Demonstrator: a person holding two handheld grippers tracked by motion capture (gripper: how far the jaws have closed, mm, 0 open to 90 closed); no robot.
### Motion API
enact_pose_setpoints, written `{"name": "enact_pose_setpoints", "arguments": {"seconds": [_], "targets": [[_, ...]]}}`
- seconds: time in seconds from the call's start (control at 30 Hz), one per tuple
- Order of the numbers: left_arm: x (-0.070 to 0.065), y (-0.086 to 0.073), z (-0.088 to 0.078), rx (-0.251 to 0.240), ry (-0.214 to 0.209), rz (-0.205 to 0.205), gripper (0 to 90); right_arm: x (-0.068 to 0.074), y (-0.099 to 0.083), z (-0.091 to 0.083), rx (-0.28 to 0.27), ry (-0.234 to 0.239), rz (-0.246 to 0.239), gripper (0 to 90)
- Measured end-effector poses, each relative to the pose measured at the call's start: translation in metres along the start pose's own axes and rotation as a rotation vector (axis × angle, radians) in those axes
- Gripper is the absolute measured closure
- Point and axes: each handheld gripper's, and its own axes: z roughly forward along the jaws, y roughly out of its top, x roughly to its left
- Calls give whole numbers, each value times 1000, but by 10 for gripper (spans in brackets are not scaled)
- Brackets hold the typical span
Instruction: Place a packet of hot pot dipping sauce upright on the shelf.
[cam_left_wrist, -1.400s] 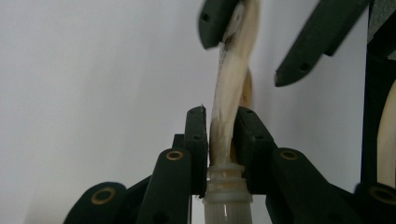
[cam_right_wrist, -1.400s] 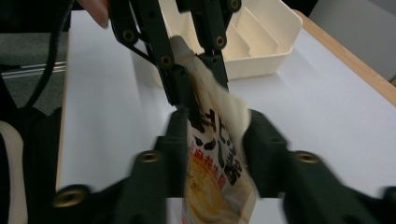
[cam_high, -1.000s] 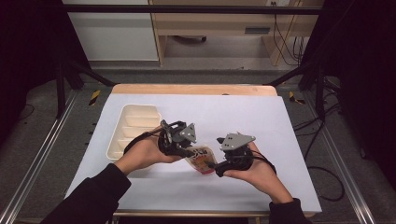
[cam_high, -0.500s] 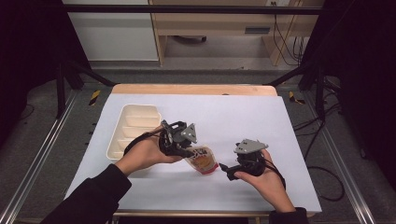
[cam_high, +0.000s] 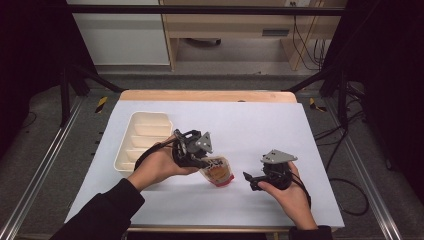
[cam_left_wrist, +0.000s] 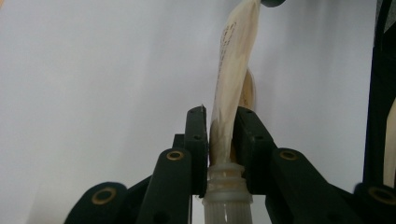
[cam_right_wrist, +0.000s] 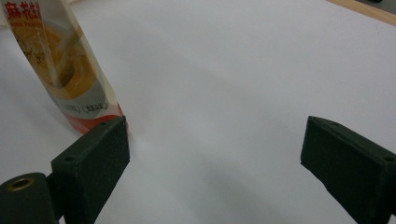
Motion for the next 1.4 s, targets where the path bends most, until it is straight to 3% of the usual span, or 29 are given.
{"name": "enact_pose_setpoints", "arguments": {"seconds": [0.2,0.4,0.5,0.6,1.13,1.4], "targets": [[0,4,1,-3,-1,0,761,2,0,0,2,-7,-14,87],[-1,12,-1,29,11,14,762,7,1,0,7,-9,-39,89],[-4,19,-4,61,18,58,762,6,1,-1,3,-15,-33,88],[-5,24,-7,77,21,74,762,4,0,-1,2,-15,-32,88],[-7,28,-34,144,15,111,762,5,2,-3,-11,-22,-43,90],[-1,25,-52,148,21,118,762,4,1,-3,-15,-28,-39,90]]}}
